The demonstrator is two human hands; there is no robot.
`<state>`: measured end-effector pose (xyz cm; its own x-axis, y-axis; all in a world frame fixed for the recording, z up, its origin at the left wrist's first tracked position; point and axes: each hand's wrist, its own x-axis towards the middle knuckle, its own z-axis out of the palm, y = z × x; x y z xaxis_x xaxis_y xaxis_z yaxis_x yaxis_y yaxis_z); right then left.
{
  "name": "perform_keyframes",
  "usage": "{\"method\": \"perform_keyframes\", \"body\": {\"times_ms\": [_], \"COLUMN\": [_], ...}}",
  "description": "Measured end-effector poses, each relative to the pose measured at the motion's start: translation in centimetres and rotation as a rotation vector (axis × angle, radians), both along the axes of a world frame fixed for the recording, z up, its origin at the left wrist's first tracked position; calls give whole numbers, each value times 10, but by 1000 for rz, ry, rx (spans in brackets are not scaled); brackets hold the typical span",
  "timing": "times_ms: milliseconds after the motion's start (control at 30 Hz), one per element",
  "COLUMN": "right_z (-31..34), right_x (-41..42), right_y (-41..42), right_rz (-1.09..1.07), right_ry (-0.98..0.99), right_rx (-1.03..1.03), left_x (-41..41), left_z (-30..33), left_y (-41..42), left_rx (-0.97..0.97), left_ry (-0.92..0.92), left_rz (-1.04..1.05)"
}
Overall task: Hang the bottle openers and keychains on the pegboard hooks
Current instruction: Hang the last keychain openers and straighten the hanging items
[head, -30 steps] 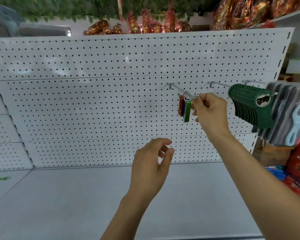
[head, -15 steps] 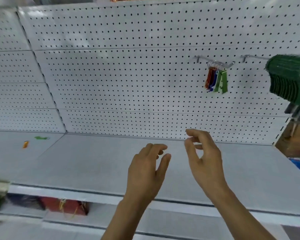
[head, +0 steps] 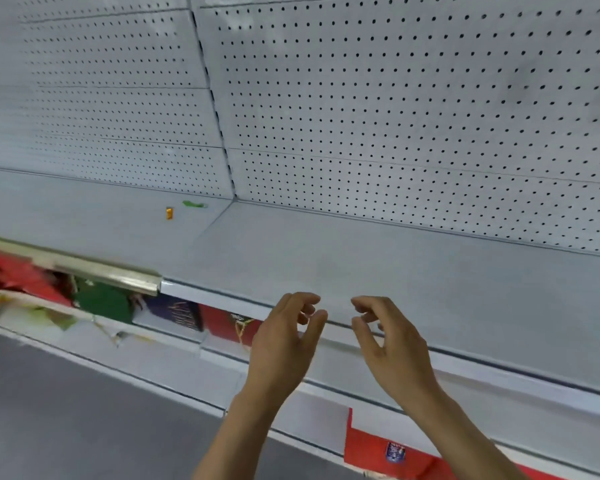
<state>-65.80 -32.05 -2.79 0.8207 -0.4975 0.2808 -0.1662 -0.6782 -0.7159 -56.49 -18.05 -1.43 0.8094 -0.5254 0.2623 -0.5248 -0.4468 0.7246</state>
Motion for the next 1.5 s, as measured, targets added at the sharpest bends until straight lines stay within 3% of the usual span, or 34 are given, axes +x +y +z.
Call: {"method": "perform_keyframes", "body": {"times_ms": [300, 567, 933, 1133, 1500], "right_z": [-15, -22, -18, -35, -66], "right_x": [152, 253, 430, 529, 620], "right_y": [131, 182, 167, 133, 111], "right_rz": [25, 76, 102, 50, -112], "right_ry": [101, 191, 259, 269, 488], "right_rx": [130, 118, 114, 58, -153], "left_x": [154, 259, 405, 502, 610], "left_z": [-12, -18, -26, -37, -61], "left_y": [143, 201, 205, 166, 104], "left_rx": [110, 96, 62, 79, 573], "left_ry": [77, 158, 332, 385, 203], "left_rz": [58, 58, 104, 165, 197]}}
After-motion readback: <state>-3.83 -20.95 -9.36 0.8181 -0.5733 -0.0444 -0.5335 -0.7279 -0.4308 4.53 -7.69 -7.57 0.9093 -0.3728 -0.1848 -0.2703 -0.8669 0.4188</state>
